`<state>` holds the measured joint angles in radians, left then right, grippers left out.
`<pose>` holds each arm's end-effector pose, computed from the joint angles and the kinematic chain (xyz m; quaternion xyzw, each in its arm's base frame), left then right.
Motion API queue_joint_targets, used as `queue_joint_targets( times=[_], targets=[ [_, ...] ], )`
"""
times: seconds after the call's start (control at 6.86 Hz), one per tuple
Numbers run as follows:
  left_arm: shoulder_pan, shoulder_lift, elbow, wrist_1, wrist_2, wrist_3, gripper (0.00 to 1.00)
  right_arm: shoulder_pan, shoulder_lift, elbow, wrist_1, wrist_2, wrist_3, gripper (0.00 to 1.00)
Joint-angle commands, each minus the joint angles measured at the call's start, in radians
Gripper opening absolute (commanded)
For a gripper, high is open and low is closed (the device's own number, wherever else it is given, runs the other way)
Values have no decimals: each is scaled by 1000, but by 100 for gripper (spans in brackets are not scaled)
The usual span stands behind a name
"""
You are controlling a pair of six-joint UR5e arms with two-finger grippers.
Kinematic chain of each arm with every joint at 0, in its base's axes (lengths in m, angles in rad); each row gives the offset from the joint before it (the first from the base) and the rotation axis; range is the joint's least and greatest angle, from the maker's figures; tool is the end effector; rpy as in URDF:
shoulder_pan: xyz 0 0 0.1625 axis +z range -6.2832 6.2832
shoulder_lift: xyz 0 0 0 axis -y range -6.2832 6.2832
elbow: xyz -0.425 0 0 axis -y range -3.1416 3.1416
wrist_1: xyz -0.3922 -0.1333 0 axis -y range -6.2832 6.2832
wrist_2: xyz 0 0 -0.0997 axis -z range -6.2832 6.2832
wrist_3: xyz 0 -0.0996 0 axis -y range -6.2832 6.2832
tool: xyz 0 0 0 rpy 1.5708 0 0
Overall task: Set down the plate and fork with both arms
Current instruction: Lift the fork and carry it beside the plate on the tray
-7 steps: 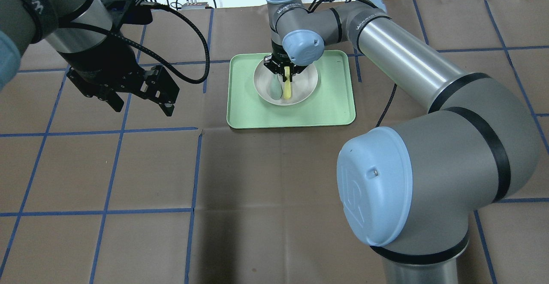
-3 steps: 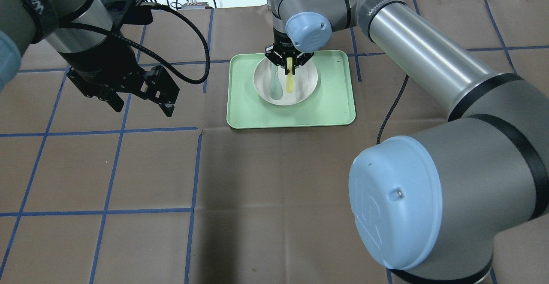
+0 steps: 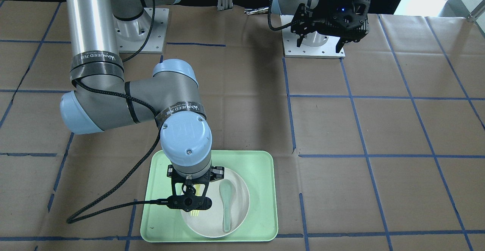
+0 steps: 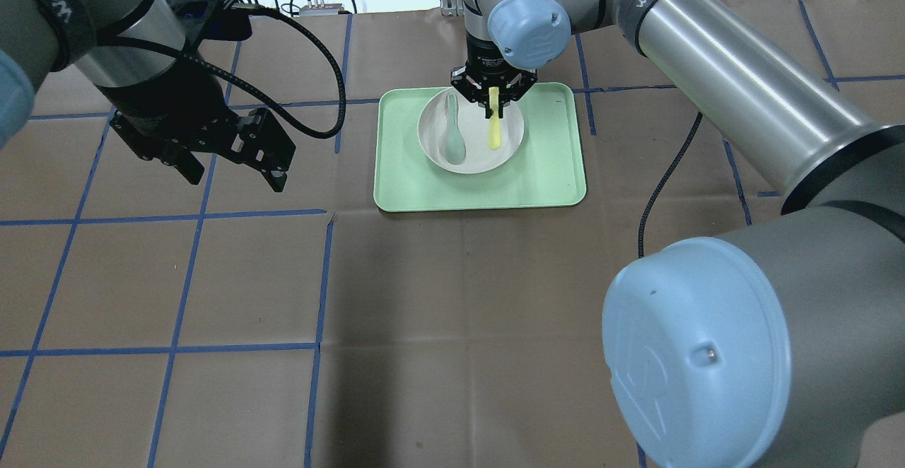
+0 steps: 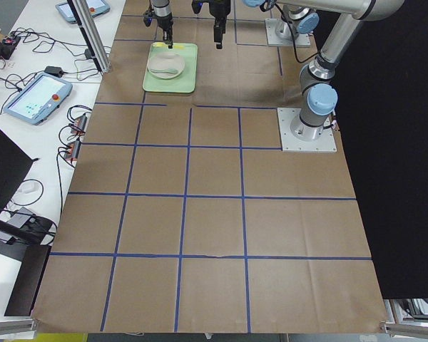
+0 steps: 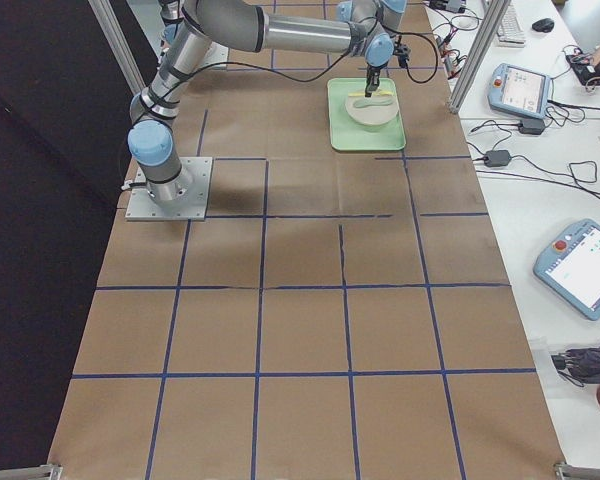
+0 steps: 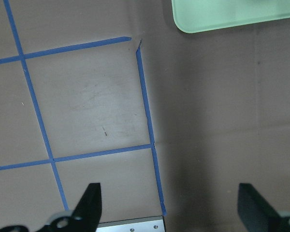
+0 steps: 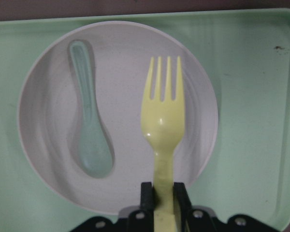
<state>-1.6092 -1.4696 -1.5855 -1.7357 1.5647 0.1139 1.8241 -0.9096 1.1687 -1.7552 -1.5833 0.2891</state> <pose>-0.1507 -0.4339 0.5121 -0.0759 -0.9963 -0.0391 0.0045 0.3113 -0.6756 0.2907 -0.0177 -0.9991 -0.0343 0.0160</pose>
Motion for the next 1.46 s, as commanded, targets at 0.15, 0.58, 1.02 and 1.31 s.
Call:
queue_joint_targets(
  times=[0.15,0.58,1.02,1.31],
  targets=[
    [0,0,-1,-7,2,1,100,-124,-67,170,-41,6,-135,0],
    [0,0,-1,-10,0,0,100,-134,3,272,-317,17,-137,0],
    [0,0,-1,-11,0,1,100,-137,20,273,-345,11,-136,0],
    [0,0,-1,-11,0,0,100,-140,14,272,-339,0,-134,91]
  ],
)
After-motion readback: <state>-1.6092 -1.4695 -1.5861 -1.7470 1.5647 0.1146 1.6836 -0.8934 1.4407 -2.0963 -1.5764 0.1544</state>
